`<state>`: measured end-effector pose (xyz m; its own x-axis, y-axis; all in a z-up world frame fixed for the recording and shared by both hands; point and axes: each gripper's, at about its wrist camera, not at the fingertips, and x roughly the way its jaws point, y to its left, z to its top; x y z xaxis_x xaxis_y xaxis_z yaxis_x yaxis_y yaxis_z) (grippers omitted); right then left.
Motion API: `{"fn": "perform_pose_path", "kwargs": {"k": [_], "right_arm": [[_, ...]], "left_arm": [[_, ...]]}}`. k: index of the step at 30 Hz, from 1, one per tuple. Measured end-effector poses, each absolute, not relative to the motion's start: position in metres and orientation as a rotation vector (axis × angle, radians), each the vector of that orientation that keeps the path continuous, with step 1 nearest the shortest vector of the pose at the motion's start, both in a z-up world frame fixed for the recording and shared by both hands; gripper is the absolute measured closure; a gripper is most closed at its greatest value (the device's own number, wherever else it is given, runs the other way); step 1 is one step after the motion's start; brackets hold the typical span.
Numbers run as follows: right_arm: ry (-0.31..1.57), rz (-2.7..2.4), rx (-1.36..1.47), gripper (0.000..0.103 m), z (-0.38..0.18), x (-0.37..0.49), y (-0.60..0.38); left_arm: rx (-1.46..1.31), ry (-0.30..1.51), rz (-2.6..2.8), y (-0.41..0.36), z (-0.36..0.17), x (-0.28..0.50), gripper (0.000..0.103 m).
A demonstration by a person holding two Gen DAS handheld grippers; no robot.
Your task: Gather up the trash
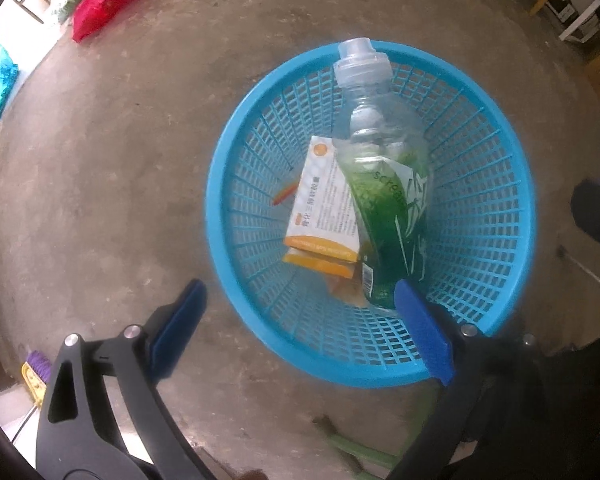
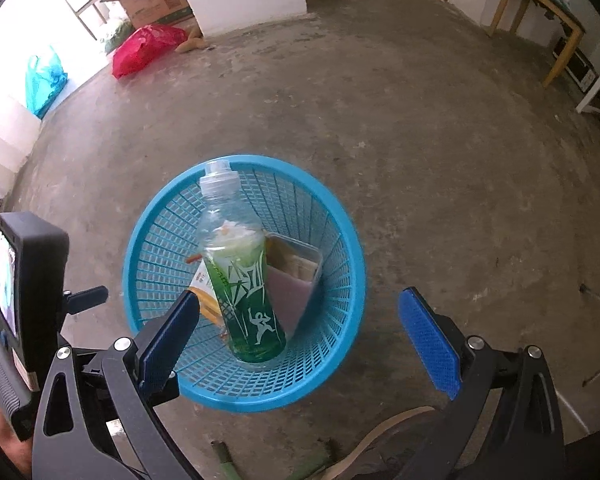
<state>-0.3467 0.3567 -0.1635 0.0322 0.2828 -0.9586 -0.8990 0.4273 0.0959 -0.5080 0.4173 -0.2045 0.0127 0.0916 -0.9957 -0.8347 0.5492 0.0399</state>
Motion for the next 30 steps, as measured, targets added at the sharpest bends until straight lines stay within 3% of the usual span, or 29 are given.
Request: {"fn": "perform_pose_path", "kwargs": {"k": [30], "right_arm": [[1.195,0.956,-0.635,0.006,-0.1583,-0.3368,0.3477]], "left_arm": [[-0.767,1.301,0.82,0.4129,-0.1957,-0.5142,0.01]]}}
